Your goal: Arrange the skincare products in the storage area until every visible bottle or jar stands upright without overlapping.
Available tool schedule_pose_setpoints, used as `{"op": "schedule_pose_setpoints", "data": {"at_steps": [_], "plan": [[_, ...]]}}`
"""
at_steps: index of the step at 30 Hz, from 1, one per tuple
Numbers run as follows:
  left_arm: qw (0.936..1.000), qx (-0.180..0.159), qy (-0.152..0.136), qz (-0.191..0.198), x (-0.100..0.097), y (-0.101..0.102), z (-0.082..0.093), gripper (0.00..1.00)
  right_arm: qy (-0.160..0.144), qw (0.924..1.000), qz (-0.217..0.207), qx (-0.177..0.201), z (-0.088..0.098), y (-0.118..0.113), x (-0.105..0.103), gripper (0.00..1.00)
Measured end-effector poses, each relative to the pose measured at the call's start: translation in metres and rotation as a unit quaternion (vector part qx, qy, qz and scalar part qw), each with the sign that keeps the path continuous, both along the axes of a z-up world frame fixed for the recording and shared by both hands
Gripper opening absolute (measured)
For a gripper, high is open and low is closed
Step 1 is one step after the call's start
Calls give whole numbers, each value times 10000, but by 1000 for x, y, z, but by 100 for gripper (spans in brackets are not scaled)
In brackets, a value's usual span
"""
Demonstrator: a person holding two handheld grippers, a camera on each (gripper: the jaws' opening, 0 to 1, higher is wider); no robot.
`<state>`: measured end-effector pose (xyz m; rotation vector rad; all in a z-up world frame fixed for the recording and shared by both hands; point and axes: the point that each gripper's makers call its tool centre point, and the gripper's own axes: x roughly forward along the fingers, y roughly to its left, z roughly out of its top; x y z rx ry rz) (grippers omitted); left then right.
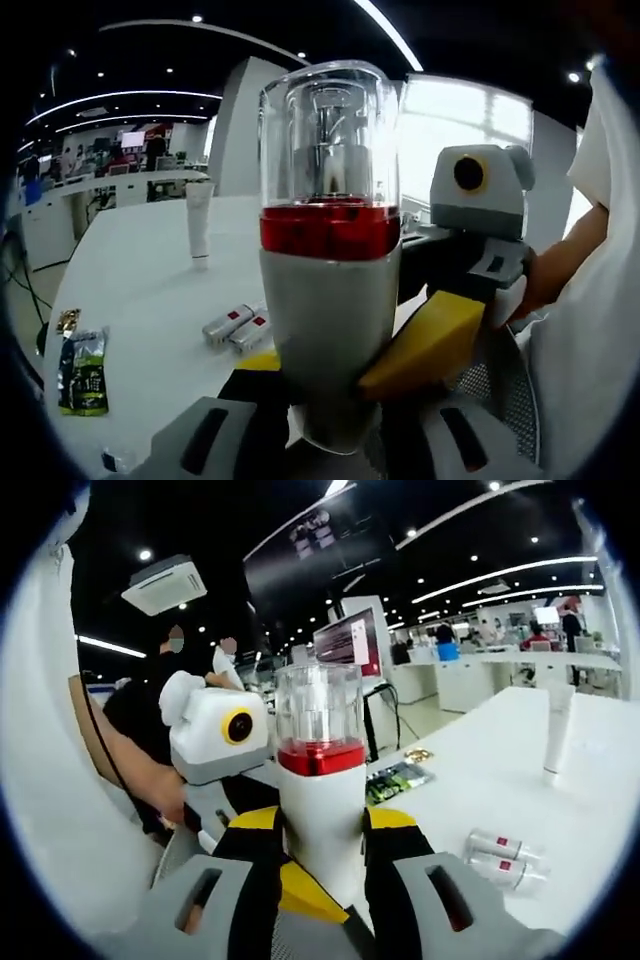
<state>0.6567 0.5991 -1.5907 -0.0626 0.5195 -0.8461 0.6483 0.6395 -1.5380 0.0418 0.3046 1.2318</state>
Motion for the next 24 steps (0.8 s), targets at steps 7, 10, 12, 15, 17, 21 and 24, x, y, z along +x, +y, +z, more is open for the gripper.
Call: {"op": "schedule_pose_setpoints", "data": {"at_steps": [7,10,12,15,17,21,24], "plan": [[9996,264,-98,-14,-1,0,-5,34,-58,9998,-137,-146,-2,-3,-1,29],[9995,301,-90,-3,0,1,-7,34,-272,9991,-196,-253,-1,-2,0,29],[9994,332,-100,21,1,2,-8,34,-272,9991,-191,-261,-2,-3,2,29],[9991,389,-125,51,2,2,-9,34,-253,9992,-184,-245,-2,-4,3,29],[9989,454,-126,69,3,1,-11,34,-238,9993,-174,-247,-4,-4,4,30],[9977,625,-183,158,7,2,-14,34,-189,9992,-188,-282,-5,-5,6,30],[9973,677,-217,210,10,1,-13,34,-473,9979,-166,-415,-4,-5,8,30]]}}
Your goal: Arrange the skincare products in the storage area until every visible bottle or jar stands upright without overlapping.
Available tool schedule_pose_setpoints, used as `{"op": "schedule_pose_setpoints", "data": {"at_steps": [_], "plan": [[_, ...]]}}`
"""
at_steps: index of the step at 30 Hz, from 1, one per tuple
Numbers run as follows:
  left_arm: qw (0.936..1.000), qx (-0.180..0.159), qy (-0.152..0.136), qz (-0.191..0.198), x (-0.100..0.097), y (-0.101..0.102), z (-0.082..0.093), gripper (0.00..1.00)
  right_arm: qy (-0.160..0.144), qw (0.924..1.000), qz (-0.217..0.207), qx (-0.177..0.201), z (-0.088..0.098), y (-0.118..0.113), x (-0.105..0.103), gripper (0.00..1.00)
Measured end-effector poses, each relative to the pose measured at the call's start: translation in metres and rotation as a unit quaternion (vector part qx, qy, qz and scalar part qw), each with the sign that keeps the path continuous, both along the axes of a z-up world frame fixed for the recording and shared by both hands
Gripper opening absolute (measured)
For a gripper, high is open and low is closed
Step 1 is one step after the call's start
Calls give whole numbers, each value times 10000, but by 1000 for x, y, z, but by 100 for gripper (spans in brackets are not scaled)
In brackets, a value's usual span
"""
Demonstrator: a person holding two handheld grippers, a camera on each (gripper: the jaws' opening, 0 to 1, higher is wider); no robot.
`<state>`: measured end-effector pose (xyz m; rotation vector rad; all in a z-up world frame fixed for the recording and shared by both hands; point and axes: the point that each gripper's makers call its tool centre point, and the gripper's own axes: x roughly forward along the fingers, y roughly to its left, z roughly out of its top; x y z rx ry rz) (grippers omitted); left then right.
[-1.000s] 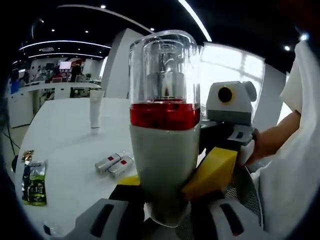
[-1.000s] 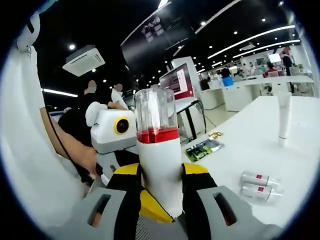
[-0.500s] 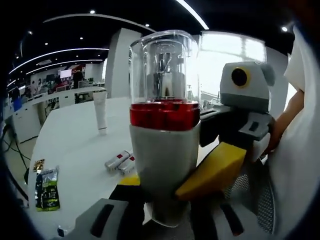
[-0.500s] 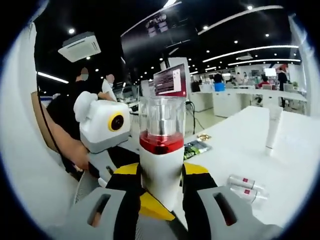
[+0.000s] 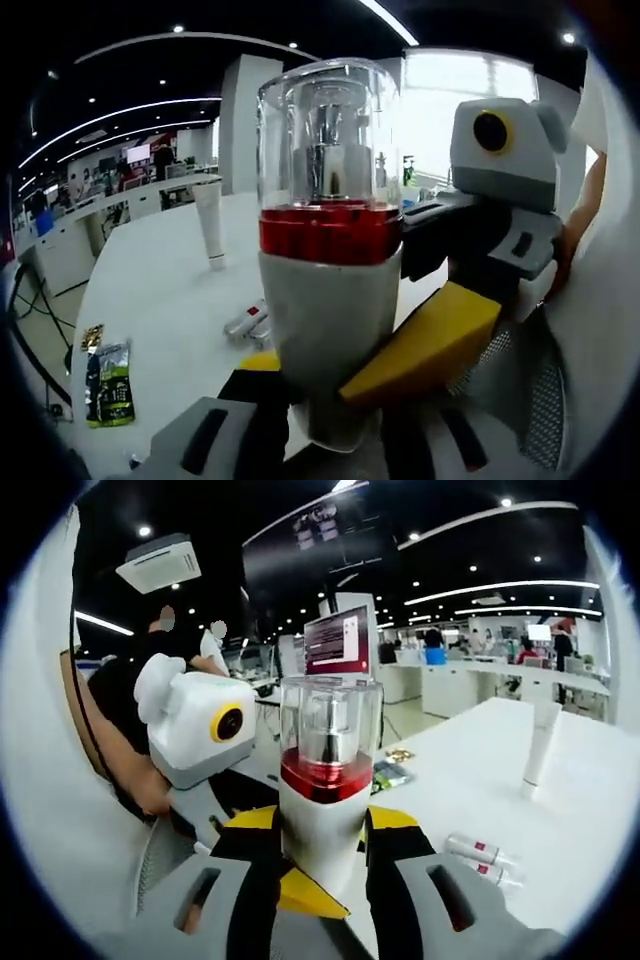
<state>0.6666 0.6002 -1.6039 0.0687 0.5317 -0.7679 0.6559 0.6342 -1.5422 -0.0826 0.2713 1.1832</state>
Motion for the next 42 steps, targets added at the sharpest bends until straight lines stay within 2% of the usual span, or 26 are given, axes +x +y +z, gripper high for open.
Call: {"op": "schedule_pose_setpoints", "data": {"at_steps": [5,7,9,19,20,21,24,29,37,39,42], "plan": [[9999,-9,99,80,7,-6,-2,34,-179,9997,68,-131,-2,-5,7,30],[9996,-106,191,168,9,-9,-2,34,-168,9998,78,-116,-4,-8,11,30],[9996,-42,249,135,8,-12,-4,34,53,9999,5,-105,-6,-9,12,30],[9996,14,228,165,9,-10,-4,34,64,9999,13,-91,-7,-9,13,30],[9996,8,234,156,8,-11,-4,34,141,9999,0,13,-4,-9,12,30],[9996,20,220,148,8,-11,-4,34,301,9992,14,280,2,-7,11,30],[9997,39,226,88,7,-13,-5,34,175,9973,-110,704,19,-11,16,31],[9996,148,242,30,5,-12,-8,33,392,9969,-144,670,14,-10,19,31],[9997,165,200,8,3,-9,-6,33,365,9967,-28,730,17,-5,16,31],[9996,182,221,2,3,-9,-6,33,607,9955,-48,721,14,-4,17,31],[9993,280,248,-25,2,-10,-11,34,881,9951,-77,446,8,-6,18,29]]}}
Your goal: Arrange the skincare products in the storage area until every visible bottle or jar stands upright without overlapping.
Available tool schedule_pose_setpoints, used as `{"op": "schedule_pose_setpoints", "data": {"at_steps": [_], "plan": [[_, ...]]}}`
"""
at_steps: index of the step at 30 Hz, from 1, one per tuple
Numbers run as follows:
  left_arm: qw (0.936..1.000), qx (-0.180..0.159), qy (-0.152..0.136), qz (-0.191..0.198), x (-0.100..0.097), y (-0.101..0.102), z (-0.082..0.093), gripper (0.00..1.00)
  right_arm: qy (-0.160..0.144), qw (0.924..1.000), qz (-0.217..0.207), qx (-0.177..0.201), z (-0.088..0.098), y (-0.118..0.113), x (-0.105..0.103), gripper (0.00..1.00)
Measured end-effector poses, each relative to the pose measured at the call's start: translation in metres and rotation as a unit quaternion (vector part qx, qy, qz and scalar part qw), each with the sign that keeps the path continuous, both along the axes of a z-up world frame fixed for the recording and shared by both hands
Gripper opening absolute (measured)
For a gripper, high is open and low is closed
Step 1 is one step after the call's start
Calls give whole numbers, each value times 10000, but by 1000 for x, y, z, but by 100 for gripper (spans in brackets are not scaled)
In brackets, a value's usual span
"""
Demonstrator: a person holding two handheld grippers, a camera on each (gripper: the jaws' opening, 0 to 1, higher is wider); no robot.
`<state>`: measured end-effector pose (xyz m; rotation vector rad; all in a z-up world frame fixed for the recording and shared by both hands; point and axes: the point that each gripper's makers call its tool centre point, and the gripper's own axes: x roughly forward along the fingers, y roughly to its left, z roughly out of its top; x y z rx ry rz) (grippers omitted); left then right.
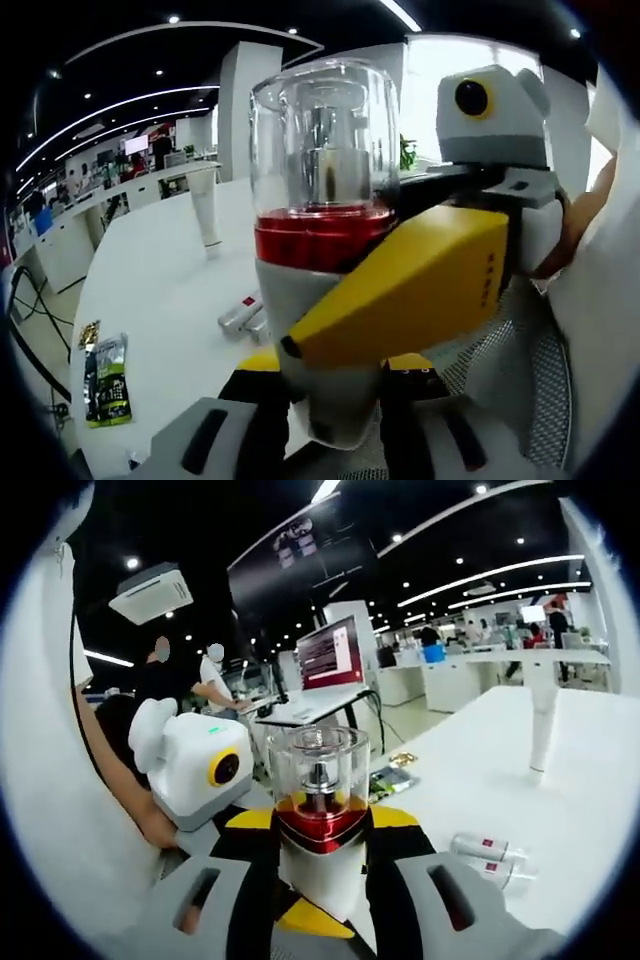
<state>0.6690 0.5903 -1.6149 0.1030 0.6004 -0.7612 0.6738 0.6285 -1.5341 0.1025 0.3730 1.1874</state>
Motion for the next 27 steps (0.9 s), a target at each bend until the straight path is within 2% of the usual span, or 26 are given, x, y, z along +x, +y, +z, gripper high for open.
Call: {"op": "schedule_pose_setpoints", "data": {"at_steps": [2,5,9,13,17,20,27], "plan": [[10000,-29,-31,29,1,-2,1,35,-69,10000,-59,6,2,-1,1,28],[9996,78,-252,41,5,0,3,36,-96,9999,-97,-58,4,-1,4,28],[9990,-4,-410,159,10,0,6,37,-123,9997,-181,-124,6,-2,10,28],[9984,19,-509,236,12,3,8,36,-93,9994,-338,-40,9,-5,15,28],[9982,235,-530,154,9,4,3,36,-165,9992,-362,-64,12,-7,16,28],[9970,402,-651,77,9,5,1,36,-188,9991,-364,-79,13,-8,17,28],[9962,639,-597,-26,7,4,-7,38,-146,9978,-643,25,18,-28,27,28]]}}
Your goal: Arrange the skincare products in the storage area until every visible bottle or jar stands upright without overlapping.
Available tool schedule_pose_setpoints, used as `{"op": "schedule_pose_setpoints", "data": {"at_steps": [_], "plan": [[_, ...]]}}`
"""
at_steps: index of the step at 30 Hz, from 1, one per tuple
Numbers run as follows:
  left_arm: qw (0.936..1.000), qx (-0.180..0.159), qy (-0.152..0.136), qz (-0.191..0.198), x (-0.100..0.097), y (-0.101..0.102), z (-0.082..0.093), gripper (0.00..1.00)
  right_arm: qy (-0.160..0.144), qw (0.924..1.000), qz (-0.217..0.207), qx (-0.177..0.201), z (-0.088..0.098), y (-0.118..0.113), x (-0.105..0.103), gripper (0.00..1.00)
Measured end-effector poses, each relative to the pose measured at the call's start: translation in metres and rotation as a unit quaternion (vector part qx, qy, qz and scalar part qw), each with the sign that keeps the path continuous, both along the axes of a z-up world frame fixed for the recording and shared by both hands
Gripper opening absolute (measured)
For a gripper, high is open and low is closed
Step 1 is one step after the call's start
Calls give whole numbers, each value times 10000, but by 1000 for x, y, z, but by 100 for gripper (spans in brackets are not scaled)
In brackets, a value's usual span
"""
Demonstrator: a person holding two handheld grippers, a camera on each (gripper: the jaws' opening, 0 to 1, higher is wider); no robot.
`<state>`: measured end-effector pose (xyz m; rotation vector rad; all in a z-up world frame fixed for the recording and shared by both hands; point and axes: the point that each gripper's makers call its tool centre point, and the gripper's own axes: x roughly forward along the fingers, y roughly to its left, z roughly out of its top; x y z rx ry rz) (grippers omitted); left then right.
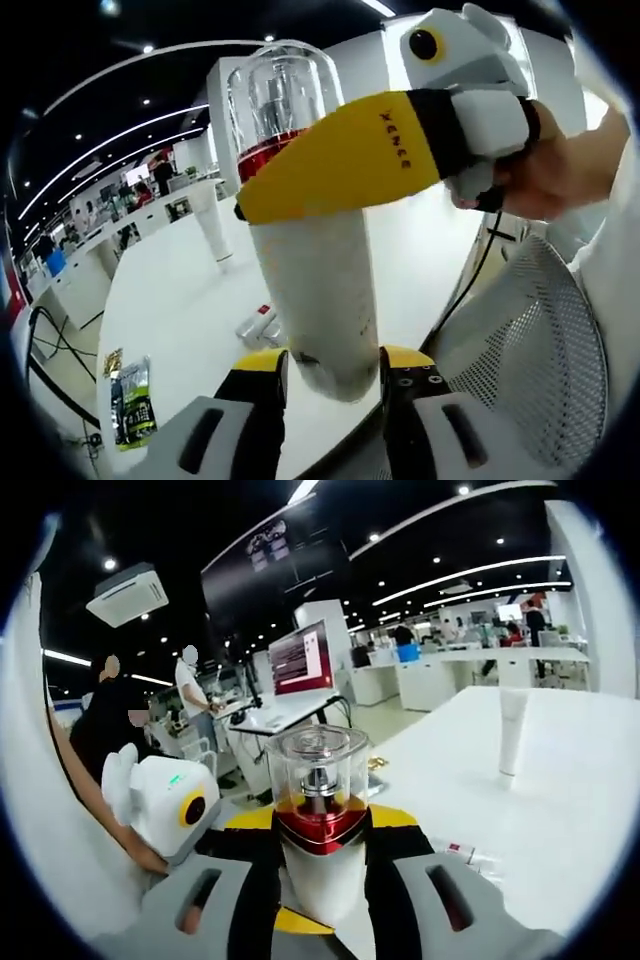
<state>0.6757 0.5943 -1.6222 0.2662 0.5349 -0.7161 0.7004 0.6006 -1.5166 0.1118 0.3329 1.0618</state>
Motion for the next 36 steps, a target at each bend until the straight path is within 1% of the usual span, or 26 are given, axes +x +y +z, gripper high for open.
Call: {"op": "schedule_pose_setpoints", "data": {"at_steps": [2,5,7,8,10,12,16,19,20,21,22,23,24,28,29,30,31,32,34,36], "plan": [[10000,69,-26,-14,1,0,-1,39,-23,10000,-91,3,2,-8,4,28],[9995,257,-154,50,5,2,-2,39,-17,9997,-230,37,3,-18,10,28],[9994,271,-166,120,6,4,0,39,30,9994,-338,78,3,-27,16,28],[9995,230,-180,151,8,6,2,39,46,9992,-385,97,4,-31,19,28],[9993,-4,-61,376,11,9,5,39,31,9989,-451,95,3,-36,24,28],[9987,-108,-22,503,15,13,7,39,15,9987,-507,81,3,-39,28,28],[9982,-128,4,579,13,18,11,39,31,9980,-609,139,6,-44,36,28],[9979,144,-81,622,10,26,10,39,-57,9979,-633,108,9,-46,40,28],[9972,374,-124,633,9,33,7,39,-81,9979,-636,92,9,-46,41,28],[9970,423,-127,640,8,36,6,39,-95,9978,-645,71,9,-46,42,28],[9960,646,-187,590,7,42,3,39,-92,9978,-654,53,9,-47,44,28],[9953,734,-210,596,7,45,1,39,-84,9978,-663,40,8,-48,45,28],[9938,956,-204,530,6,51,-4,39,-71,9977,-671,33,7,-48,46,28],[9920,1107,-120,587,7,58,-23,37,-25,9976,-692,-30,4,-50,50,28],[9890,1381,-39,538,4,60,-32,36,-23,9976,-692,-63,3,-50,52,28],[9861,1620,-50,370,2,58,-35,34,-28,9976,-691,-83,3,-50,53,28],[9830,1820,-211,146,2,55,-36,31,-40,9975,-691,-115,3,-51,54,28],[9821,1862,-255,123,2,55,-36,29,-48,9975,-694,-129,3,-51,56,28],[9865,1595,-118,342,3,57,-35,27,-52,9973,-710,-156,3,-52,59,28],[9861,1597,-20,451,4,61,-38,28,-70,9970,-748,-172,4,-55,64,28]]}}
